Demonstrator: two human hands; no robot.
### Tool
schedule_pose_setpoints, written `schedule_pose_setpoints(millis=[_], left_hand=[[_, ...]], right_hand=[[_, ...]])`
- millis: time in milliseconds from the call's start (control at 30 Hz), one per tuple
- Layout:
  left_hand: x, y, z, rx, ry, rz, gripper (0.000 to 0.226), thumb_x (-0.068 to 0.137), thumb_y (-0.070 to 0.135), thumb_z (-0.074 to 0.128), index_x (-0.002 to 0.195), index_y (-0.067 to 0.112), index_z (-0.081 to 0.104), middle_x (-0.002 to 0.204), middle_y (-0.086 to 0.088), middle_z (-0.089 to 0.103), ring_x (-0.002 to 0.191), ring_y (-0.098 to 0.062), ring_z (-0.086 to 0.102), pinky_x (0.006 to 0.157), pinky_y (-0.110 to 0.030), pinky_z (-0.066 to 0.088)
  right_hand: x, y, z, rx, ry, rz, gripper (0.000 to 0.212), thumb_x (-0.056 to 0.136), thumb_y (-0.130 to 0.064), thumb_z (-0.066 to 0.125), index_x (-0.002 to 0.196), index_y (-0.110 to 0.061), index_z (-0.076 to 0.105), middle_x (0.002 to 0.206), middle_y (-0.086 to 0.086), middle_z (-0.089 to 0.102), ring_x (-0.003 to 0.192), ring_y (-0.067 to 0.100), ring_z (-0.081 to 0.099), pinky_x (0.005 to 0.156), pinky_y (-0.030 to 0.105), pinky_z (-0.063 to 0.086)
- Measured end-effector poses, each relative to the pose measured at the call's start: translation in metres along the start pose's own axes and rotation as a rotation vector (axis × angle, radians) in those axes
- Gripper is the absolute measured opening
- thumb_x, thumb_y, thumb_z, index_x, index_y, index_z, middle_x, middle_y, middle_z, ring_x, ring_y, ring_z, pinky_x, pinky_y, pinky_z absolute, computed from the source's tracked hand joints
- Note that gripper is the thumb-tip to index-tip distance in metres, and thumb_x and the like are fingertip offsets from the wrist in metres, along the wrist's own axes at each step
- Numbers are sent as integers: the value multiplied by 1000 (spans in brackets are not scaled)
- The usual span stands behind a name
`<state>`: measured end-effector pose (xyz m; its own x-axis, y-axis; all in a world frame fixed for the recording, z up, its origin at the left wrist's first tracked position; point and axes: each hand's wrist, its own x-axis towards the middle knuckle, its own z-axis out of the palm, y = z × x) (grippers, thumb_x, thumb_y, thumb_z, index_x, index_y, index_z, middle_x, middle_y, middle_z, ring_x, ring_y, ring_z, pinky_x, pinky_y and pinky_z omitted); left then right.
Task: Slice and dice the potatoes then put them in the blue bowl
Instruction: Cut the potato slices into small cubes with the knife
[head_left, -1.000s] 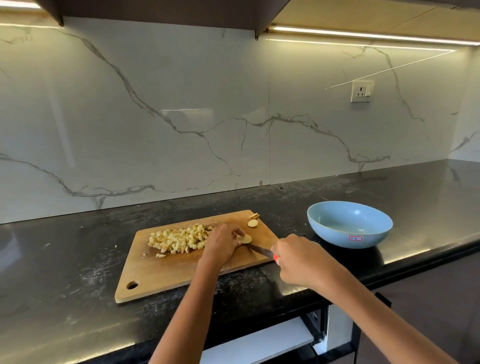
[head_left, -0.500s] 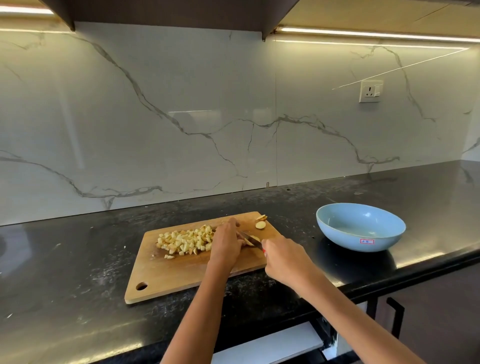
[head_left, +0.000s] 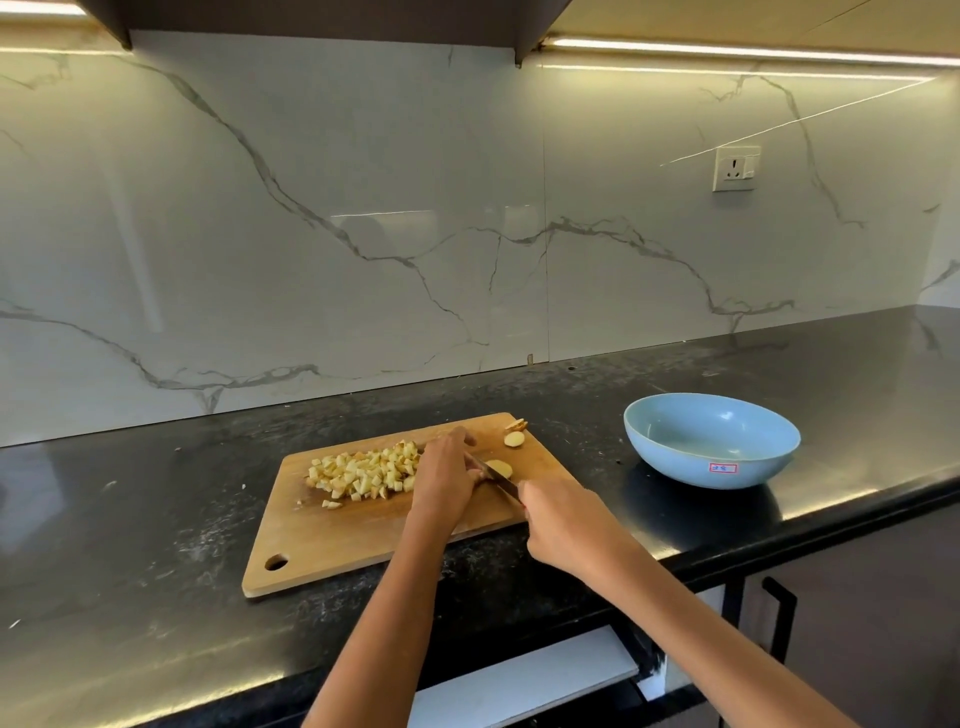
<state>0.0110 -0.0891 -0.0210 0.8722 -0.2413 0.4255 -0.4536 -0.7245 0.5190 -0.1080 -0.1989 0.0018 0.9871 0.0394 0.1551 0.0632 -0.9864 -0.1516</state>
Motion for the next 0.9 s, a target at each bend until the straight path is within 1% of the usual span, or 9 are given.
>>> schedule_pose_setpoints(millis=[133,267,333,433,533,600,700,800,900], left_hand=[[0,0,1,-4,-13,0,37,81,10,69,115,10,56,93,-4,68,78,-5,58,75,-17,45],[0,-1,1,-11,-26,-1,34,80,10,70,112,10,58,92,-2,67,79,-6,59,77,-18,47],[1,-2,1,-20,-31,-3,31,82,7,67,112,10,59,95,-3,67,83,-8,60,79,-19,47],[3,3,-1,-11,-88,34,37,86,-1,58,120,12,56,116,-7,62,103,-15,57,92,-25,46],[3,11,-1,30,-237,124,52,86,-8,49,132,17,48,134,-3,50,126,-18,43,106,-30,34],[4,13,0,47,-295,160,54,86,-11,47,132,18,48,135,-1,49,127,-16,42,104,-25,32],[5,10,1,38,-292,172,51,86,-12,46,127,17,53,131,-1,54,121,-12,47,95,-16,34],[5,8,0,43,-267,178,47,89,-9,46,127,17,54,131,-1,53,122,-13,46,99,-19,33],[4,7,0,33,-267,188,41,90,-2,49,127,16,55,130,-2,54,121,-15,47,102,-24,34]], right_hand=[[-20,3,-7,-24,-18,-19,21,94,-15,51,114,-10,53,109,7,57,97,20,58,71,25,38],[-22,2,-28,-39,-10,-16,6,92,-13,51,96,-11,56,78,1,47,67,16,48,61,24,34],[-21,2,-37,-31,31,-3,5,92,-12,49,89,-11,53,68,-3,39,60,14,43,55,23,31],[-19,9,-43,-22,84,39,9,92,-12,47,91,-9,55,67,-2,39,64,17,45,55,25,33],[-17,20,-45,9,72,83,14,91,-11,46,96,-7,58,72,1,46,68,19,47,56,25,35],[-16,27,-42,25,52,116,17,89,-10,47,99,-6,60,80,6,51,72,22,48,58,25,36],[-16,33,-38,36,28,135,19,86,-9,50,100,-6,62,82,7,55,73,21,51,60,26,39],[-16,34,-36,37,25,144,18,87,-10,50,100,-7,62,81,5,53,71,20,51,60,26,38],[-16,32,-32,30,38,142,18,88,-11,49,101,-8,61,82,3,51,68,18,49,53,23,34]])
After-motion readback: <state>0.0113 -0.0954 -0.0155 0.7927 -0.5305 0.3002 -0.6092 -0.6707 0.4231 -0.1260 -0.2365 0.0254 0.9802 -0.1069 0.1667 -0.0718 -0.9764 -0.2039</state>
